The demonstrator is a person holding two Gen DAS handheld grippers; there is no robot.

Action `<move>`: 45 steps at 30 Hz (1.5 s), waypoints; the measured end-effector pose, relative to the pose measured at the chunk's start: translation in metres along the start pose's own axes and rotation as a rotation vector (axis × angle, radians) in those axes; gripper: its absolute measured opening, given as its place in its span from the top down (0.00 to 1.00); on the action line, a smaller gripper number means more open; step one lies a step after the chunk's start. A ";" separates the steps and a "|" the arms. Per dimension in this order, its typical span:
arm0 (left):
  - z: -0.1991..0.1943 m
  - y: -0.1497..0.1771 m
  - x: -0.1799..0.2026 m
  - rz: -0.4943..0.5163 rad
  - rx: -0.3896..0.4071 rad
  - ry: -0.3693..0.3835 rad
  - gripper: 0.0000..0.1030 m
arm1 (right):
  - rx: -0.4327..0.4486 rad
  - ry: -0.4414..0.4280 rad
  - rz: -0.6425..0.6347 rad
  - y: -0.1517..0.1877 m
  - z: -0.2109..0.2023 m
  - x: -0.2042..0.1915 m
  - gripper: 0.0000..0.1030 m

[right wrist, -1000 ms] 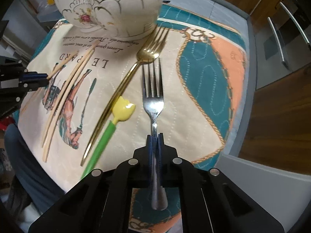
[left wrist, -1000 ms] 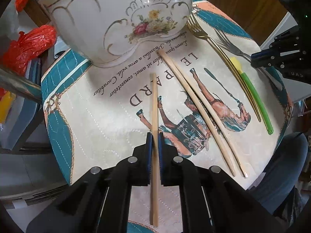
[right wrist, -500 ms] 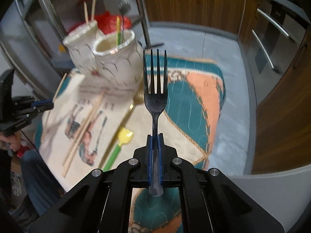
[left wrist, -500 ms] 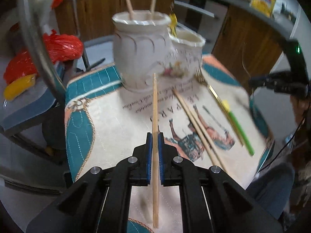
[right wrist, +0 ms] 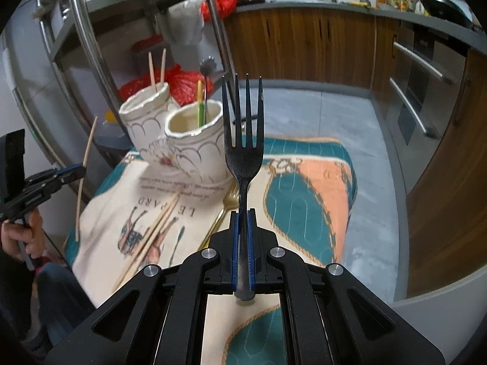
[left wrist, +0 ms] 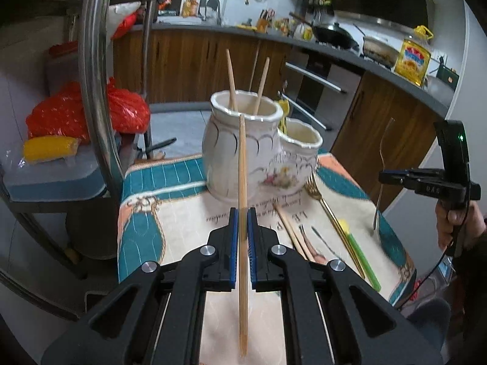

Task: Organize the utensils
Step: 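Lift the chopstick with the left tool while the right tool lifts the silver fork toward the vase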

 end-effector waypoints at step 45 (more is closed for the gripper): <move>-0.046 -0.157 0.030 -0.095 0.673 0.090 0.94 | 0.537 -0.060 0.004 -0.125 -0.032 -0.028 0.94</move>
Point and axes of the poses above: each gripper's, at about its wrist camera, not at the fingertips, and z roughly the way its jaws point, x to its right, y to its underside, the point moved 9 cm from there along z, roughly the way its jaws point, and after that the axes turned 8 degrees about -z, right-handed, at the moved point
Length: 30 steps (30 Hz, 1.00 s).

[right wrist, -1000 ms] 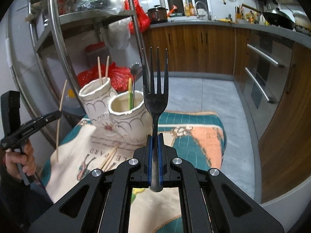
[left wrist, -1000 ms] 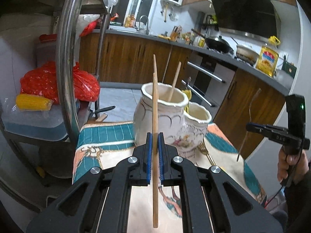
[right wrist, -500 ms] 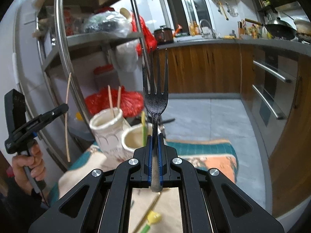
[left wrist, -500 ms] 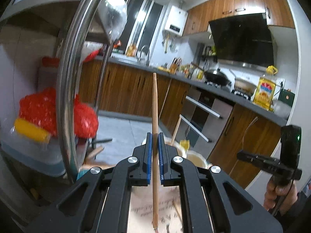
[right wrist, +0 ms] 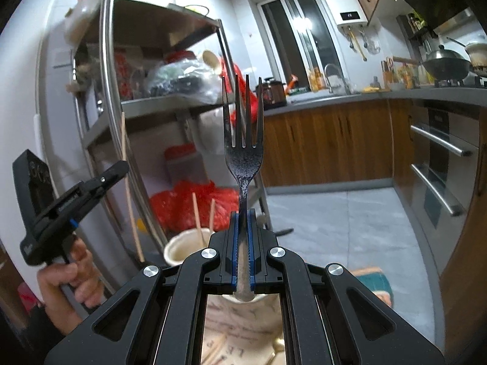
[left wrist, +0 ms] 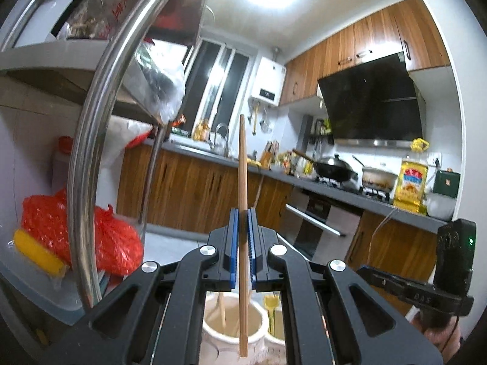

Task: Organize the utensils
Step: 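Lift the chopstick with the left tool while the right tool lifts the silver fork toward the vase, then drop the chopstick into the large pot while the right tool drops the fork into the small pot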

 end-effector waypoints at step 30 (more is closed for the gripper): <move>0.053 0.084 -0.013 0.088 -0.198 -0.148 0.94 | -0.169 0.084 -0.102 0.054 0.061 -0.016 0.94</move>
Point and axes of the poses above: each gripper's, at about its wrist camera, not at the fingertips, and z roughly the way its jaws point, x to its right, y to its underside, the point moved 9 cm from there along z, roughly the way its jaws point, and after that the axes turned 8 degrees about -z, right-handed, at the moved point
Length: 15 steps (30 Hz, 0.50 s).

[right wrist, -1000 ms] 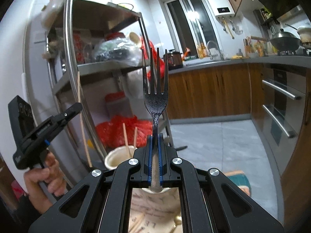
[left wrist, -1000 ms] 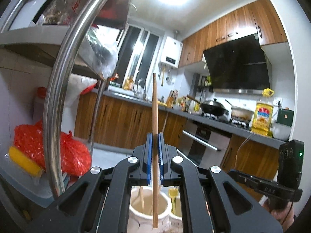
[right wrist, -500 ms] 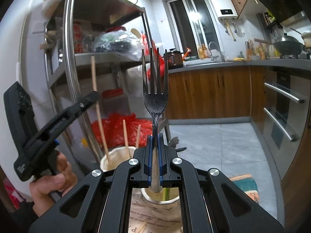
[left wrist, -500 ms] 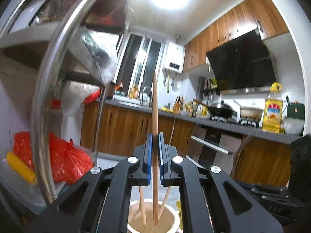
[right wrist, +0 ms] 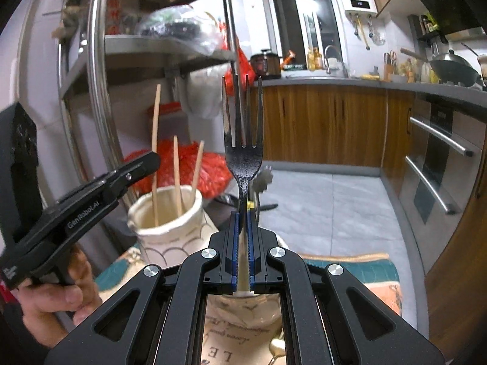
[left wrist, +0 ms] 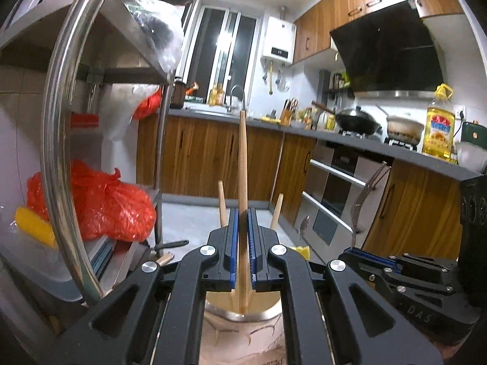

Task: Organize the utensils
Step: 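Drop the chopstick into the large pot while the right tool drops the fork into the small pot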

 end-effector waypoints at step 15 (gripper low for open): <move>0.022 0.023 -0.007 0.008 -0.141 -0.037 0.94 | -0.106 -0.006 0.004 0.022 0.027 -0.001 0.94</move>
Point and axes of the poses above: each gripper's, at about its wrist camera, not at the fingertips, and z roughly the way its jaws point, x to its right, y to its underside, the point moved 9 cm from there along z, roughly the way its jaws point, and after that the axes turned 8 degrees about -z, right-handed, at the moved point
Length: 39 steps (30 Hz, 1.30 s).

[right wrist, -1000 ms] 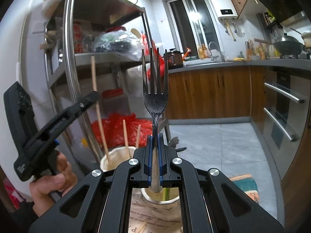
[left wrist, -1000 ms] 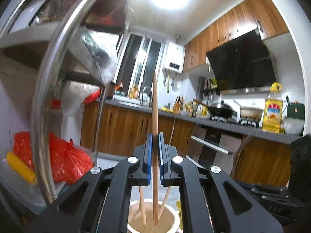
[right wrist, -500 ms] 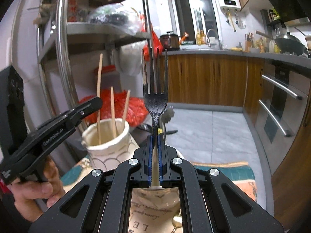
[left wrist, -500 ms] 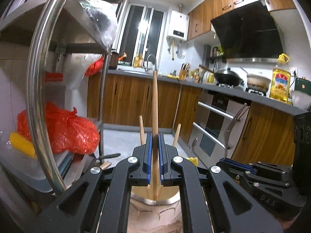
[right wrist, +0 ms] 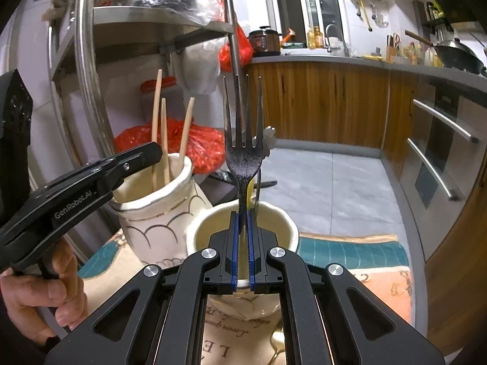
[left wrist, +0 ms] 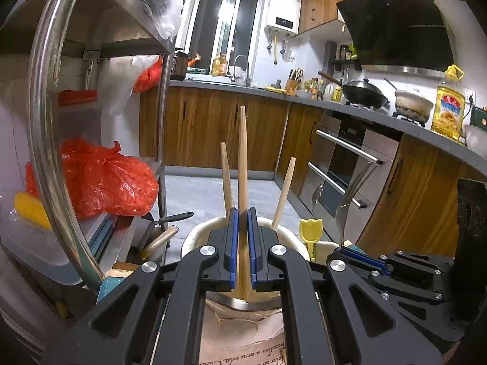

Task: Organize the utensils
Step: 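Drop the chopstick into the large pot while the right tool drops the fork into the small pot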

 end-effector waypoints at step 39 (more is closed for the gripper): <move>-0.007 -0.002 0.003 0.048 0.013 -0.007 0.68 | 0.033 -0.017 0.024 -0.001 -0.005 0.002 0.89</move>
Point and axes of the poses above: each gripper's, at about its wrist camera, not at the fingertips, and z roughly the way its jaws point, x to its right, y to its underside, the point moved 9 cm from there along z, roughly the way its jaws point, and after that the axes turned 8 degrees about -z, right-handed, at the moved point
